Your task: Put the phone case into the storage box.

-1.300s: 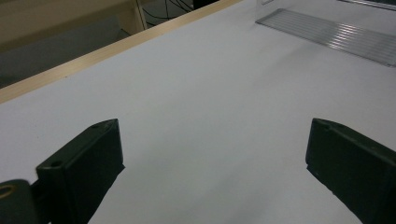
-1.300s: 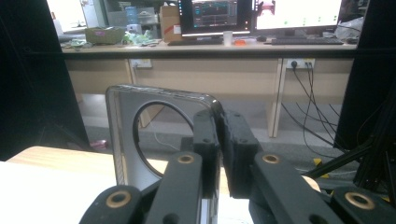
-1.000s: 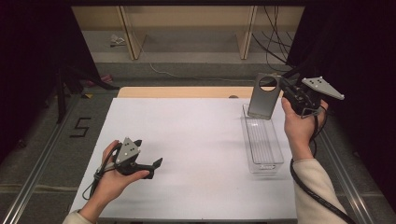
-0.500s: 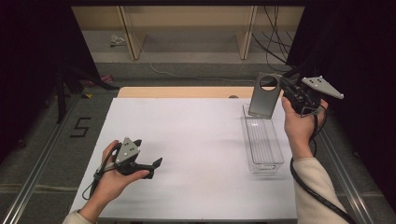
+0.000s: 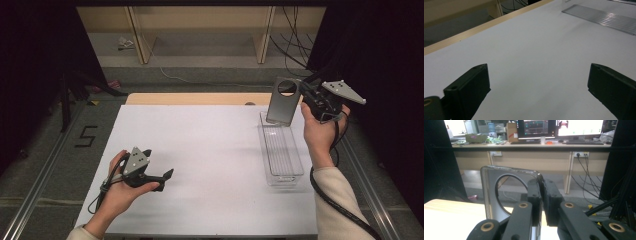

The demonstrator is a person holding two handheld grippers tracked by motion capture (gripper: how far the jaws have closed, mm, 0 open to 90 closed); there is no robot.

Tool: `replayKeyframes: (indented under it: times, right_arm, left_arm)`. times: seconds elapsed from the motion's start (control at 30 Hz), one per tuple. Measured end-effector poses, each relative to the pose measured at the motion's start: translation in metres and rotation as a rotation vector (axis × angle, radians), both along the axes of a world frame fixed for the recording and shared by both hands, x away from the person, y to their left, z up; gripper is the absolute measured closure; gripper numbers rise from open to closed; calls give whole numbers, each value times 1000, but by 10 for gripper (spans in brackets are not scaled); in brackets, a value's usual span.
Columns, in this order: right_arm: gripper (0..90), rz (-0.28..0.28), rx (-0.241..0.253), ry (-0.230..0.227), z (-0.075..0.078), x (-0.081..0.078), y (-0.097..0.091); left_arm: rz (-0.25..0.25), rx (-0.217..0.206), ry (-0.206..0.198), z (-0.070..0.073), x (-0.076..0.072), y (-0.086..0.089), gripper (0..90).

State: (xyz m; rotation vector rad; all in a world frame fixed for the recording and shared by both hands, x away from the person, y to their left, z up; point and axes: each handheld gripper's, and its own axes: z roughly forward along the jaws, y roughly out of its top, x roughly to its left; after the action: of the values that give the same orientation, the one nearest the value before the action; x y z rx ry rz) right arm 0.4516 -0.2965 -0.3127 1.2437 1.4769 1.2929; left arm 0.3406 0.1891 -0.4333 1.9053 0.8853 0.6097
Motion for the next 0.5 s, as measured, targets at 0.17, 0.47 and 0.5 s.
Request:
replayKeyframes:
  times: [0.17,0.47,0.5]
  right_arm:
    - [847,-1,-1,-5,0,2,0]
    - [847,2,-3,-6,1,6,2]
    - [847,4,-5,-8,1,7,2]
  left_arm:
    - [1,2,0,0,0,1,35]
    - [5,-1,0,0,1,2,36]
    - [6,-1,-1,1,1,2,36]
